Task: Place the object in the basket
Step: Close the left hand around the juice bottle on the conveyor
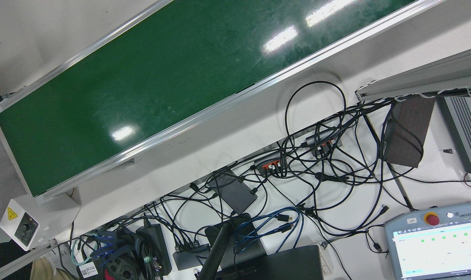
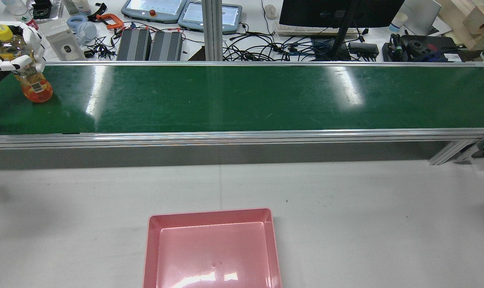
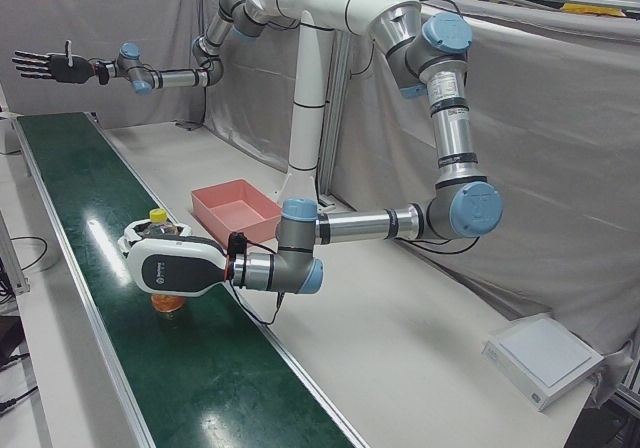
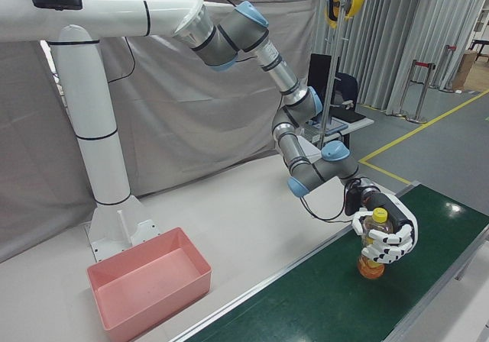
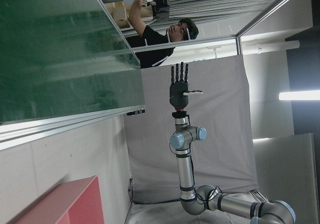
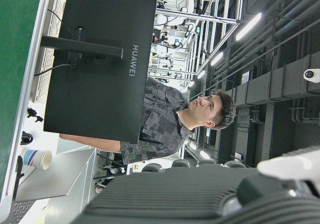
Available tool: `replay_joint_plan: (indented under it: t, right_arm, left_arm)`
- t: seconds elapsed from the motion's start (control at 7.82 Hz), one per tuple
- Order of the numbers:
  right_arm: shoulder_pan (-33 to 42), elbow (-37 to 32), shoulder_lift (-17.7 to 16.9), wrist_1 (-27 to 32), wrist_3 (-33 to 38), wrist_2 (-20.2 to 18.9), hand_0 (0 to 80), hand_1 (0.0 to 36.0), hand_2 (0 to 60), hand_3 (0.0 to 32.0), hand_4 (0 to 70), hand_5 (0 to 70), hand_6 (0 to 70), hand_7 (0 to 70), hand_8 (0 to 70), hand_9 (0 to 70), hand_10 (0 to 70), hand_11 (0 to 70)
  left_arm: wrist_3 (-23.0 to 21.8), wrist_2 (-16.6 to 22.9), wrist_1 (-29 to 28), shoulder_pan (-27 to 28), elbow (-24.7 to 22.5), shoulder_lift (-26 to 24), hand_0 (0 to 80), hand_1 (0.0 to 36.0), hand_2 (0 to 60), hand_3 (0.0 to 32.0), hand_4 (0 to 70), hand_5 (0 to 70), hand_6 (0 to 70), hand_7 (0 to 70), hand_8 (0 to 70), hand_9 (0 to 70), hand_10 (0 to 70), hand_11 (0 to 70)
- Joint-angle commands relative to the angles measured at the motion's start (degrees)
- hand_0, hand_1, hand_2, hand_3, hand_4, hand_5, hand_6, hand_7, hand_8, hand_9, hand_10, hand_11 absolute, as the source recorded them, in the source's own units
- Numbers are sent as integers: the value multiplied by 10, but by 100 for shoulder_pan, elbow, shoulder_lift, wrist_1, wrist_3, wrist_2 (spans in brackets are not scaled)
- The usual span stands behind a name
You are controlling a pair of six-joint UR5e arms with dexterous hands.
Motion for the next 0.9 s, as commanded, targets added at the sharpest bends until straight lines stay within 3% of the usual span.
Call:
replay_joint_plan:
  t: [0.0, 0.38, 0.77]
  right_arm:
    - [0, 0, 0, 0, 0, 0, 0, 0, 0, 0, 0, 0, 0, 0, 0, 0, 0, 0]
    - [0, 0, 0, 0, 0, 0, 0, 0, 0, 0, 0, 0, 0, 0, 0, 0, 0, 0]
    - [0, 0, 0, 0, 0, 0, 0, 0, 0, 0, 0, 0, 0, 0, 0, 0, 0, 0]
  left_arm:
    - [-53, 1, 60, -1, -152, -7, 614, 188, 600, 0, 700, 700, 700, 700, 700, 700, 700, 700]
    - [-97, 54, 551, 95, -1160, -16, 623, 192, 600, 0, 700, 700, 700, 700, 700, 700, 700, 700]
    - [-106, 54, 711, 1006, -1752, 20, 639, 212, 600, 0, 700, 700, 700, 700, 700, 700, 700, 700]
